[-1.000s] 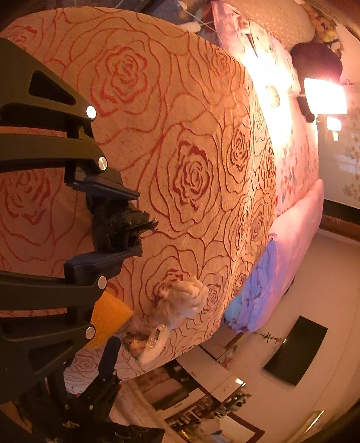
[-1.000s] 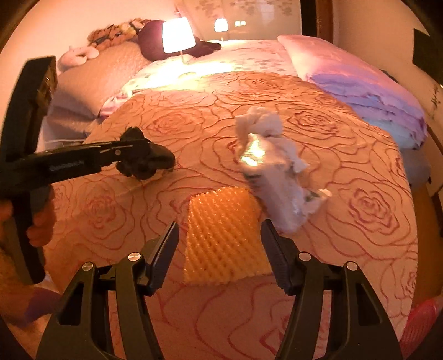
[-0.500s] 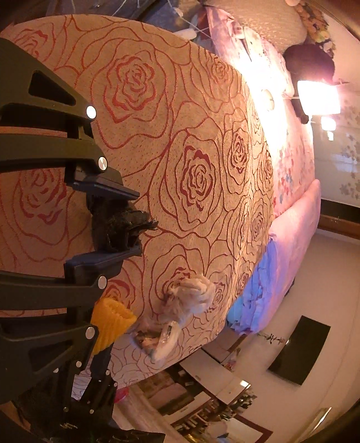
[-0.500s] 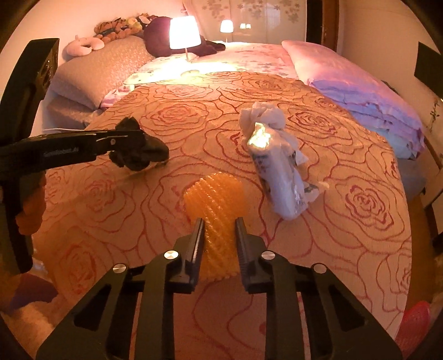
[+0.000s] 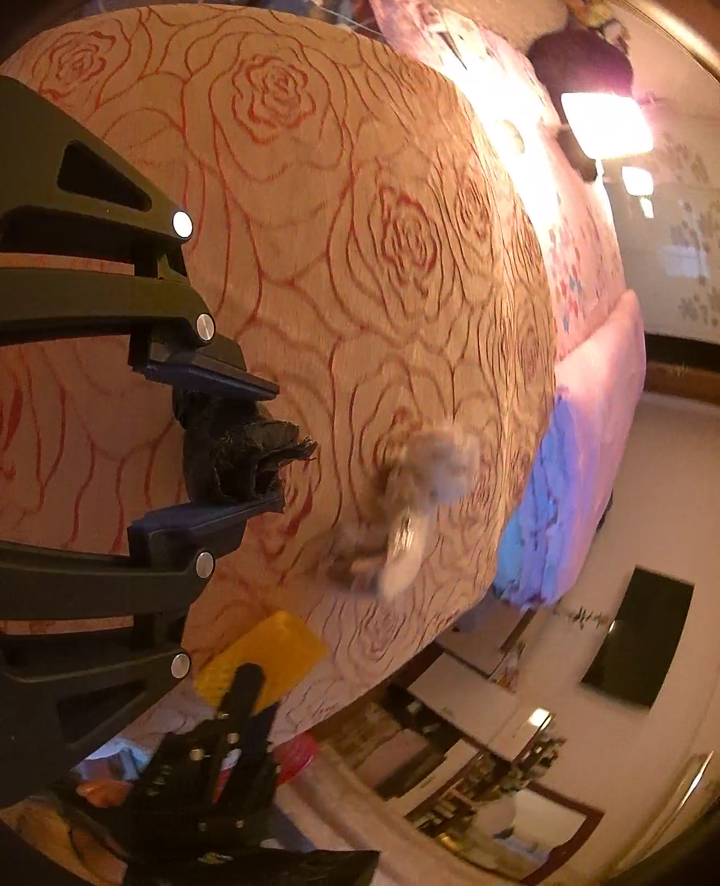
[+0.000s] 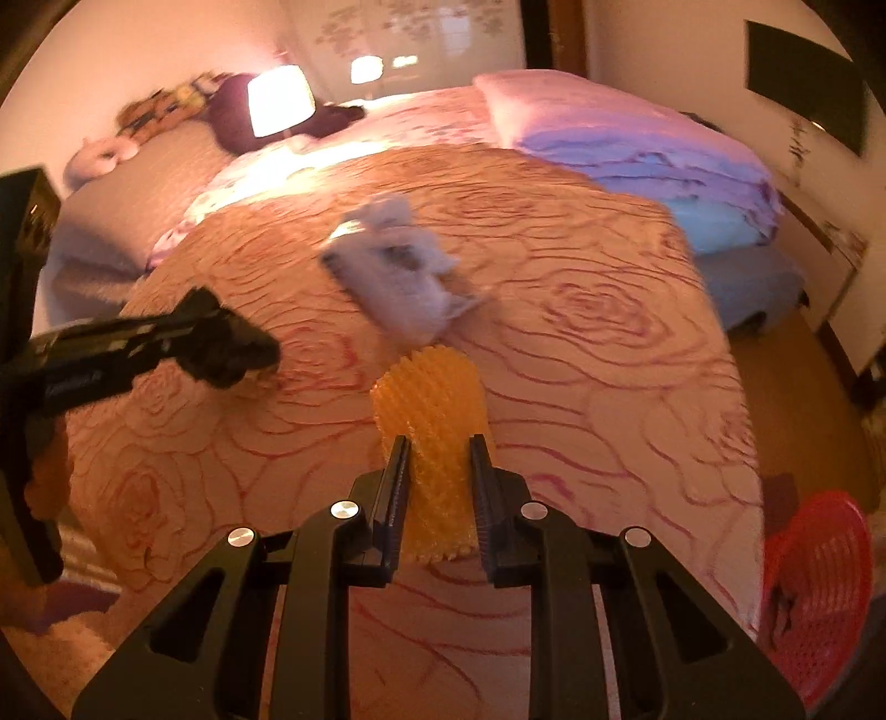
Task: Collect trash
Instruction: 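Carry the black bag and yellow foam net over the red wastebasket with both tools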
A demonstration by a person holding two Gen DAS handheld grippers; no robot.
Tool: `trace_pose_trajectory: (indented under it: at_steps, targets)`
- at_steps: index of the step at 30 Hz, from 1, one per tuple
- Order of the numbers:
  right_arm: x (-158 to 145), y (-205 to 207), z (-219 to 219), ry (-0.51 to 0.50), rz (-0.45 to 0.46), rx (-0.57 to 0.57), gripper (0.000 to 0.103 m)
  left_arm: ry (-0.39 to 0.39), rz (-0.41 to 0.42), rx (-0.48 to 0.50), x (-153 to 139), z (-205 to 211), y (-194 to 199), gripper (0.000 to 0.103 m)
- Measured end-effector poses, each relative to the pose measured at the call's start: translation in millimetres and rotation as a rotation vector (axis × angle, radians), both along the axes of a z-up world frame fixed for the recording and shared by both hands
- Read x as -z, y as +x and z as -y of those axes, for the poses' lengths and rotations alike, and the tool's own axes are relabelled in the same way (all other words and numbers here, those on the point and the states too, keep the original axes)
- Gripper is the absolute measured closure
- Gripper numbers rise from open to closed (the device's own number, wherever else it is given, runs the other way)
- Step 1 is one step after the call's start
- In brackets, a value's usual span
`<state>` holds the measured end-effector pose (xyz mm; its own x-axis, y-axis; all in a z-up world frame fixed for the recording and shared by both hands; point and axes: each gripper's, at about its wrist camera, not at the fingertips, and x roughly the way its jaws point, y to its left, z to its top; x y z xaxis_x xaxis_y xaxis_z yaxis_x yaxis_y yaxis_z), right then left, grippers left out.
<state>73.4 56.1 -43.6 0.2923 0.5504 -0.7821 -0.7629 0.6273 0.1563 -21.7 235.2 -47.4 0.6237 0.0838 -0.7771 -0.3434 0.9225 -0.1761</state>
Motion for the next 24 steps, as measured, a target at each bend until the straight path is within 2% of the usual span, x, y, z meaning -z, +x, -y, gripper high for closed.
trace_pose_trajectory:
  at_steps: [6, 18, 24]
  targets:
    - [-0.5, 14.5, 28.7, 0.012, 0.002, 0.11, 0.082, 0.002, -0.004, 0.076, 0.9, 27.9, 8.6, 0.07]
    - [-13.9, 32.2, 63.0, 0.042, 0.031, 0.245, 0.082, 0.02, -0.006, 0.172, -1.6, 60.2, 27.1, 0.07]
    - [-17.6, 44.4, 91.0, 0.05, 0.036, 0.331, 0.082, 0.042, -0.015, 0.262, -1.9, 83.8, 46.0, 0.07]
